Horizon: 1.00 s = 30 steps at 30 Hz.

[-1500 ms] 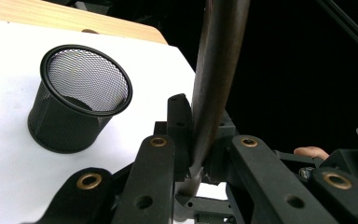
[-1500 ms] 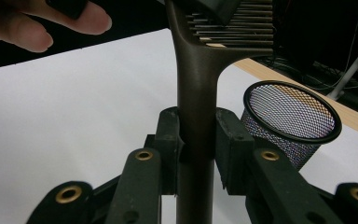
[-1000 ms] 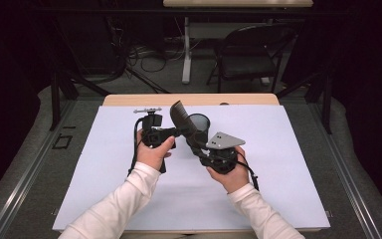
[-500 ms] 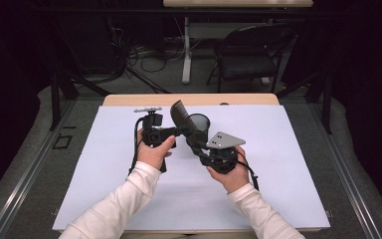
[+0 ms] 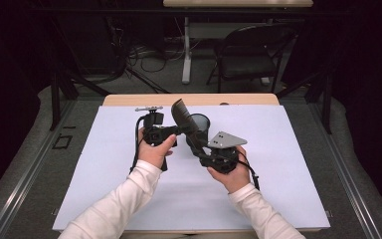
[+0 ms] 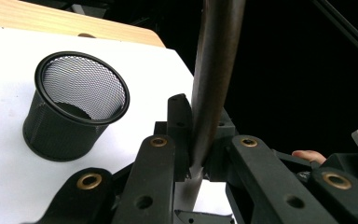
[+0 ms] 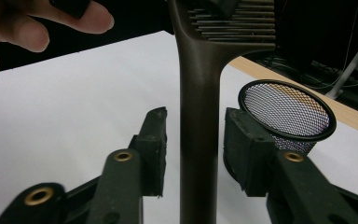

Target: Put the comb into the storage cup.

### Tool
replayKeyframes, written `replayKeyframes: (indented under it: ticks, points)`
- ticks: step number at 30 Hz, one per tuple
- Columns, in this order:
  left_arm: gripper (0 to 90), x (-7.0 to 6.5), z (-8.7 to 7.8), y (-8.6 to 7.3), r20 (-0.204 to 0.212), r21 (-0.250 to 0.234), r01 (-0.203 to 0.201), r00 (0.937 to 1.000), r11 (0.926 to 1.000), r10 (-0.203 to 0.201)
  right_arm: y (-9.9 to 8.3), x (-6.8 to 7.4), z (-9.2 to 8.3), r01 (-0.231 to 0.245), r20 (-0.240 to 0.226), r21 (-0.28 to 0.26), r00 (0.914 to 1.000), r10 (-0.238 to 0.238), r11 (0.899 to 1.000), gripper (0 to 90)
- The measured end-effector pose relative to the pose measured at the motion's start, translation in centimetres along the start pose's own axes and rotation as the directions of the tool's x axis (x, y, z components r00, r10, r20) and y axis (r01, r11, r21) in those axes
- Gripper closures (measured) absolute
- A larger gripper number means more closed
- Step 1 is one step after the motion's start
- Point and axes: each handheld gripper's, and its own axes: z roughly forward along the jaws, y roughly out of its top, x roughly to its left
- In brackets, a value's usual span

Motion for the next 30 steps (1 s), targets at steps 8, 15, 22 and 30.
replayKeyframes:
  ticks: [8, 15, 22, 30]
  points:
    - [84.0, 0.1, -0.2, 0.1, -0.019, -0.014, -0.024, 0.9995, 0.9996, 0.024, 0.0, -0.2, 0.2, -0.009, 0.010, -0.003, 0.9999, 0.009, 1.000, 47.2]
    - [84.0, 0.2, -0.4, 0.4, -0.043, -0.030, -0.045, 0.9981, 0.9985, 0.044, 0.1, -0.4, 0.1, -0.015, 0.029, -0.014, 0.9995, 0.016, 1.000, 41.1]
    - [84.0, 0.1, -0.6, 0.8, -0.067, -0.038, -0.077, 0.9949, 0.9963, 0.075, 0.3, -0.6, 0.0, -0.017, 0.030, -0.015, 0.9994, 0.018, 1.000, 38.3]
    - [84.0, -0.2, -0.7, 1.2, -0.081, -0.037, -0.109, 0.9911, 0.9934, 0.105, 0.4, -0.7, 0.0, -0.027, 0.003, -0.032, 0.9996, 0.027, 0.999, 36.7]
